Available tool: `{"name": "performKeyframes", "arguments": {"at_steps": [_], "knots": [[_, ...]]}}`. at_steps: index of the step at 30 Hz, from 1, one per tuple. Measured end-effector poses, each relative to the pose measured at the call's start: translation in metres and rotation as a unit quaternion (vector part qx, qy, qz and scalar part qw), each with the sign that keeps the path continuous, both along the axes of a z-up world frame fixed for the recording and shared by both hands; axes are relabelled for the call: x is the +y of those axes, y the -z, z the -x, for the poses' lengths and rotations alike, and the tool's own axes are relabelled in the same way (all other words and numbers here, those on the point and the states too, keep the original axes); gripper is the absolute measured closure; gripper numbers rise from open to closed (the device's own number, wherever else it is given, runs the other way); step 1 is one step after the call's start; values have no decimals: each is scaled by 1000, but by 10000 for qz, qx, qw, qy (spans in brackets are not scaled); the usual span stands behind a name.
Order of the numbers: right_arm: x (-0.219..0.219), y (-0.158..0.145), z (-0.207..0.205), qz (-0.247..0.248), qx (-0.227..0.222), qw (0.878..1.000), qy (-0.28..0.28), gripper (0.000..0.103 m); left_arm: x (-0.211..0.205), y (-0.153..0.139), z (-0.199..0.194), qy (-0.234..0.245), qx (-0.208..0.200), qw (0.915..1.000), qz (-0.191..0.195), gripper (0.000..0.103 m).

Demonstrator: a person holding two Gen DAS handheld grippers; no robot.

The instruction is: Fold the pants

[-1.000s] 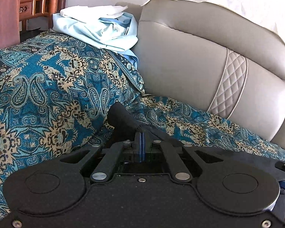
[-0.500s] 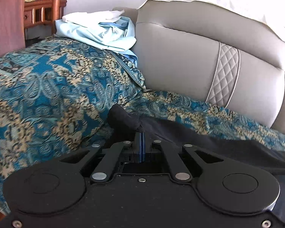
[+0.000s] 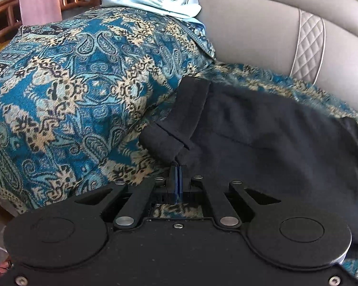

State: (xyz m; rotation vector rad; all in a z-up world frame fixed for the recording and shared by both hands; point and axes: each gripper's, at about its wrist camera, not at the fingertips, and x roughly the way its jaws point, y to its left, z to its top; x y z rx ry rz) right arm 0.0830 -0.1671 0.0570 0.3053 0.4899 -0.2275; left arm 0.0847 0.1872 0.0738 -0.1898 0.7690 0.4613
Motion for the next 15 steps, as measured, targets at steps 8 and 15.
{"name": "performKeyframes", "arguments": {"at_steps": [8,15], "knots": [[-7,14,-9,221,163,9994,205,87,7,21,-6,-389,441,9981,-163,100],[-75,19,-40,217,337,9946,959,70,29,24,2,-576,434,9974,61,100]]}}
